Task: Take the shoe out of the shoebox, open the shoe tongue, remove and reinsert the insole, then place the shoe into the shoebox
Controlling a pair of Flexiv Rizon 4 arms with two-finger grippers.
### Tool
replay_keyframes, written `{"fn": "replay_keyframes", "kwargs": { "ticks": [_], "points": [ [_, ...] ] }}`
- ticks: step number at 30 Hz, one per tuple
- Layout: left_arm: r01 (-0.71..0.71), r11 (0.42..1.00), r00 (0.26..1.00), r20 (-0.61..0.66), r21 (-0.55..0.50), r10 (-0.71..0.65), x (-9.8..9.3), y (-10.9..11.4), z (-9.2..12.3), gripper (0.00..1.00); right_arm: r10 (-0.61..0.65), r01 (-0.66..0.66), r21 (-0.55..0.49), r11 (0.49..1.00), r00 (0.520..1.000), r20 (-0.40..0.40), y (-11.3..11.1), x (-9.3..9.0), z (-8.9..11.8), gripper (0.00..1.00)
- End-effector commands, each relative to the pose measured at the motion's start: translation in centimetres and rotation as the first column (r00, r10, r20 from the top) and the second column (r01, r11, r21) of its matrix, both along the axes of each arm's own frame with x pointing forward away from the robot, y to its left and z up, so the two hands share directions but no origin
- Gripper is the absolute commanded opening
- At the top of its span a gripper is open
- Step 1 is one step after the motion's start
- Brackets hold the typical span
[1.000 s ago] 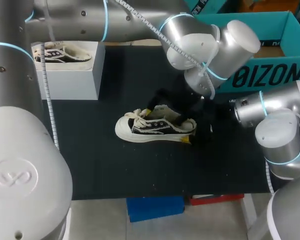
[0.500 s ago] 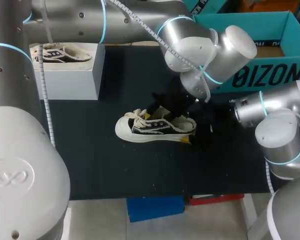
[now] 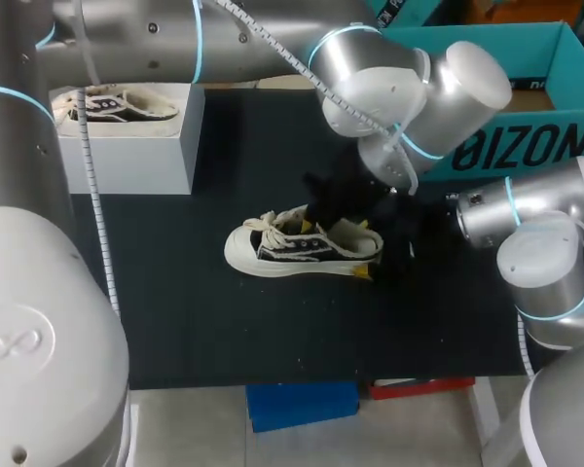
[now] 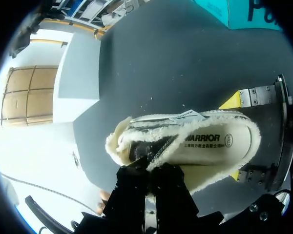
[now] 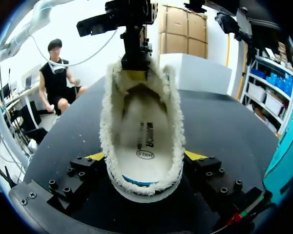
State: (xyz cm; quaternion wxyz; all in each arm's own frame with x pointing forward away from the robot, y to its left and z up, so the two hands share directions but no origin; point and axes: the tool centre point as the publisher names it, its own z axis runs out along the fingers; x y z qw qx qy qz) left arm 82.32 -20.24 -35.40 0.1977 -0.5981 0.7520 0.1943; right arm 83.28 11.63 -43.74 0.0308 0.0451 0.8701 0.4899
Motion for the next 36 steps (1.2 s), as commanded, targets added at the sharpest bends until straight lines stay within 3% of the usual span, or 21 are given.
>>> {"fn": "replay_keyframes", "kwargs": {
  "ticks": [1,9,15,16,17,25,36],
  "points": [
    [0.011,1.0,1.0,0.025,-0.022,-0.01,-0.5,0.2,1.8,0.0,-0.002,0.002,0.0,1.0,1.0,0.0,0.2,0.0,0.0,0.0],
    [-0.009,0.999,0.998,0.066,-0.034,0.011,-1.2,2.7,3.5,0.0,-0.002,0.002,0.0,1.0,1.0,0.0,0.2,0.0,0.0,0.0],
    [-0.049,0.999,0.997,0.056,0.01,0.048,-2.0,5.6,2.5,0.03,-0.002,0.002,0.0,1.0,1.0,0.0,0.2,0.0,0.0,0.0],
    [-0.056,0.998,0.997,0.053,0.012,0.055,-2.1,5.9,2.4,0.46,-0.002,0.002,0.0,1.0,1.0,0.0,0.2,0.0,0.0,0.0],
    [-0.068,0.998,0.996,0.051,0.007,0.068,-2.2,6.6,2.4,1.0,-0.002,0.002,0.0,1.0,1.0,0.0,0.2,0.0,0.0,0.0],
    [-0.139,0.99,0.987,0.078,-0.003,0.139,-2.5,10.2,3.4,1.0,-0.002,0.002,0.0,1.0,1.0,0.0,0.2,0.0,0.0,0.0],
    [-0.234,0.972,0.97,0.072,0.015,0.232,-2.5,12.8,2.1,1.0,-0.002,0.002,0.0,1.0,1.0,0.0,0.2,0.0,0.0,0.0]
  ]
}}
